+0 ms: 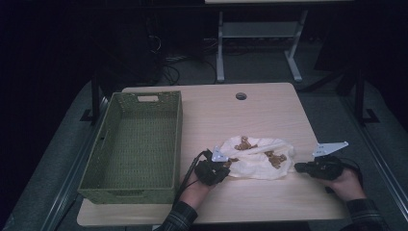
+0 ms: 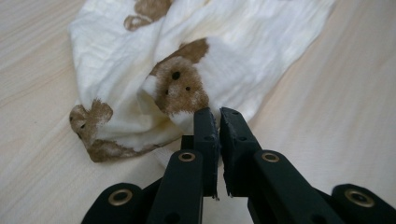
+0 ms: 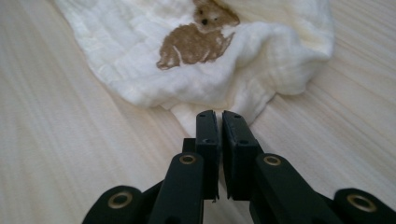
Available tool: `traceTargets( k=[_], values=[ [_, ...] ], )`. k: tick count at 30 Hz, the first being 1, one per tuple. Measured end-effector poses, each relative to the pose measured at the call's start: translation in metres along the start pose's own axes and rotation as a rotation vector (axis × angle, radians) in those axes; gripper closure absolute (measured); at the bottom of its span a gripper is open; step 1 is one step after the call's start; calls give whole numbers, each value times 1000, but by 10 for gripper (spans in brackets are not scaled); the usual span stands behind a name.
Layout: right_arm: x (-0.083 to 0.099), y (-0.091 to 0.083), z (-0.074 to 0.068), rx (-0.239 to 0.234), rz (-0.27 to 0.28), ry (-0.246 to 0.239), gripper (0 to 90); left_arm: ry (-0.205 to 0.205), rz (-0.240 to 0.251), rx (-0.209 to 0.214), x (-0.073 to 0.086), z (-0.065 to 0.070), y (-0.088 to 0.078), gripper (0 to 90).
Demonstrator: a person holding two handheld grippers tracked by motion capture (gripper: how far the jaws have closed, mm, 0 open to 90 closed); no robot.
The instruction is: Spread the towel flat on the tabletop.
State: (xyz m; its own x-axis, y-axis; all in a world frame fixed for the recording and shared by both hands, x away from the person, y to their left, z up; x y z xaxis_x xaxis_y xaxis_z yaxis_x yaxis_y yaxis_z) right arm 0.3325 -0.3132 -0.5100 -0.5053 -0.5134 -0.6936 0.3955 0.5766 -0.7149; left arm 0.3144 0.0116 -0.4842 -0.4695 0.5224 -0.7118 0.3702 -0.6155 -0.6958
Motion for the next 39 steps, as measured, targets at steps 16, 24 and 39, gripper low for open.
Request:
traceTargets(
  k=[16,24,39],
  values=[
    [36,-34,-24,-53,37,11,855,-42,-31,-34,17,17,-16,859],
    [47,-40,-32,-97,31,1,841,-69,-83,-7,31,27,-17,853],
    [5,-20,-17,-50,76,-5,664,-62,21,-96,-5,2,-5,593]
  ],
)
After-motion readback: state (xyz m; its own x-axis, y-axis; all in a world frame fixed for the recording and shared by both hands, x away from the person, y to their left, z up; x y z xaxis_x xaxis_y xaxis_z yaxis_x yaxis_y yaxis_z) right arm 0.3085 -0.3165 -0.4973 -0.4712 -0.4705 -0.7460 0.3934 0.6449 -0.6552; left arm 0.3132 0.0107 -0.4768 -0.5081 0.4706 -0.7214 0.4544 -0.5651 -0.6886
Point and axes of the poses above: each handheld gripper's, and its own axes: y roughly forward along the jaws, x roughly out of its underside, z roughly to its right, the point moved 6 cm from there along y, roughly forward along the jaws, and after that the axes turned 2 degrees about z, right-handed, at the moved point
